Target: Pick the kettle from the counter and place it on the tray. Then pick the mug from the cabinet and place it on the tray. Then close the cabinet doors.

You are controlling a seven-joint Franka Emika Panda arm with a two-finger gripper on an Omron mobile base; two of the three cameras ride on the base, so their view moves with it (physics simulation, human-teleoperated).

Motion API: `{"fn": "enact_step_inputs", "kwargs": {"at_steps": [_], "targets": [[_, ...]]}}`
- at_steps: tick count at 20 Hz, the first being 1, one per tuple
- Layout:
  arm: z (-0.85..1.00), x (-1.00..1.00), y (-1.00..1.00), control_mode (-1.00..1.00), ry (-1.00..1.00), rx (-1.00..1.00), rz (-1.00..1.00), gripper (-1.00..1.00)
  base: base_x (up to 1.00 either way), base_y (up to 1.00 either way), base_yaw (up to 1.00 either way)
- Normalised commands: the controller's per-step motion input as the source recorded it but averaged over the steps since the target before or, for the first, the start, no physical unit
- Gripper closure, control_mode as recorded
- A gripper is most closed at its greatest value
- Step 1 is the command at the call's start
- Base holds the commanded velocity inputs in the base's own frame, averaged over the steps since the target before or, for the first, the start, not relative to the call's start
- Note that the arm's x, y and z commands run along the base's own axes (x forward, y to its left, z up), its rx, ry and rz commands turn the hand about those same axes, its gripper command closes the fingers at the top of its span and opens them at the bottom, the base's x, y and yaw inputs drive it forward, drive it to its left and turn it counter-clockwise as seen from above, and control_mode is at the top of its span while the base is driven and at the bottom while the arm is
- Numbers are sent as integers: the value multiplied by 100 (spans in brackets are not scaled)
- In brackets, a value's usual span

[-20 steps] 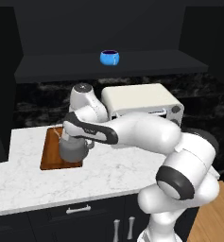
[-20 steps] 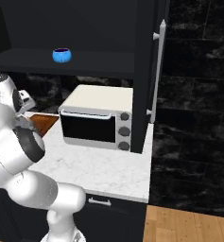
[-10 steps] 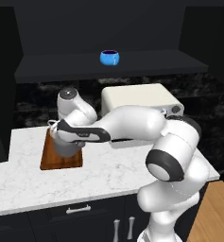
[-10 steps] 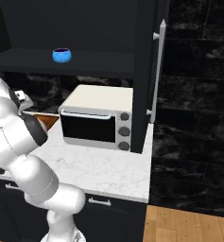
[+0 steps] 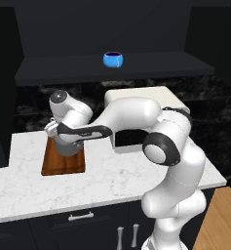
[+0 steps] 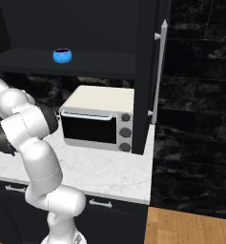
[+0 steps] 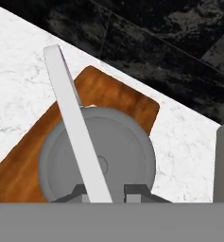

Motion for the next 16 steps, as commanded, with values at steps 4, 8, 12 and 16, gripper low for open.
{"fn": "enact_step_inputs", "kwargs": {"at_steps": [4,8,12,16], "targets": [[-6,43,0,-100,0,1,-17,100,0,0,0],[-19,32,1,-100,0,0,-11,100,0,0,0],[-29,17,1,-100,-2,0,-5,100,0,0,0],[-24,11,0,-100,-5,0,-5,100,0,0,0]]}}
